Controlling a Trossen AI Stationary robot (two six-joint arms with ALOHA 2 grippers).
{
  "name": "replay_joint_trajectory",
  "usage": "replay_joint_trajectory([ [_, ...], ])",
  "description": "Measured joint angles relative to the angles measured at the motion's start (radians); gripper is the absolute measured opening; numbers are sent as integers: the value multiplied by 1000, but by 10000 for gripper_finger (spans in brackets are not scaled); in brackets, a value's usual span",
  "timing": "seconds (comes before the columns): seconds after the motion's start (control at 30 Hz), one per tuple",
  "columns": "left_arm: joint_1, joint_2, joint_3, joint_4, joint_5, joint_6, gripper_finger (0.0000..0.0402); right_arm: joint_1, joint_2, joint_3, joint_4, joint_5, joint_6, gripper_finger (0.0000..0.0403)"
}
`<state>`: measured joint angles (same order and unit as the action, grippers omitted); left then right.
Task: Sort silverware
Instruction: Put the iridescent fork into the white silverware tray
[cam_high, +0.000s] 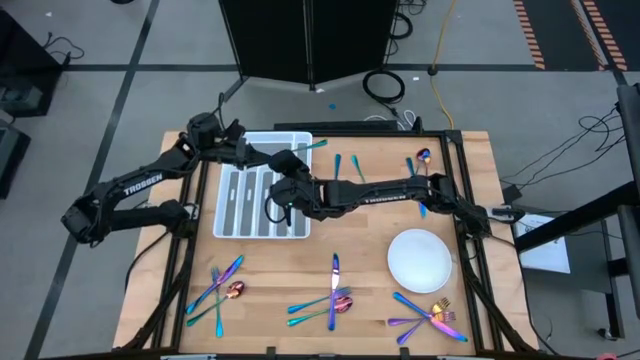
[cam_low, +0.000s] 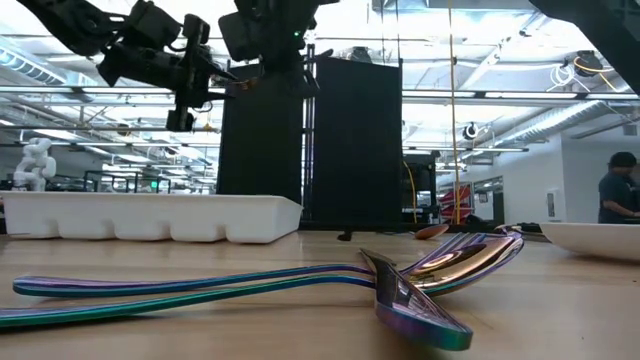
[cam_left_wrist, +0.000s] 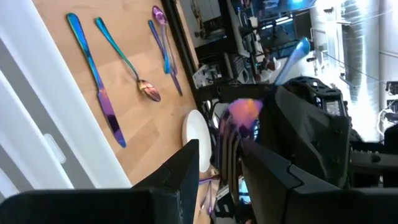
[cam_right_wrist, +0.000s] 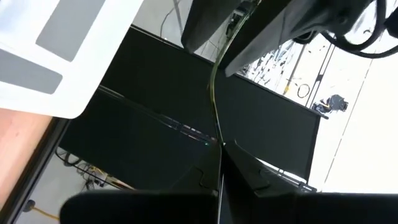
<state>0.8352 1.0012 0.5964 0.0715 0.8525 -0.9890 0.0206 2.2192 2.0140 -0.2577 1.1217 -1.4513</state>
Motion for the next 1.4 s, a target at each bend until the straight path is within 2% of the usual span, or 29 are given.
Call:
replay_joint_trajectory([
  [0.13, 0, 0, 0, 2, 0, 0, 110, -7, 0, 0, 0, 0, 4, 0],
  [0.47, 0, 0, 0, 45, -23, 0, 30, -5, -2, 0, 3, -48, 14, 0],
  [0.7, 1, 0, 0, 54, -24, 17, 7, -10, -2, 0, 3, -48, 26, 0],
  [0.93, 1, 0, 0, 54, -34, 78, 3, -10, -2, 0, -6, -69, 44, 6],
  [1.13, 0, 0, 0, 59, -57, 82, 2, 6, -2, 1, -10, -182, 23, 42],
  [1.4, 61, -1, 0, 115, -92, 115, 1, 40, -16, 0, -32, -248, 76, 133],
])
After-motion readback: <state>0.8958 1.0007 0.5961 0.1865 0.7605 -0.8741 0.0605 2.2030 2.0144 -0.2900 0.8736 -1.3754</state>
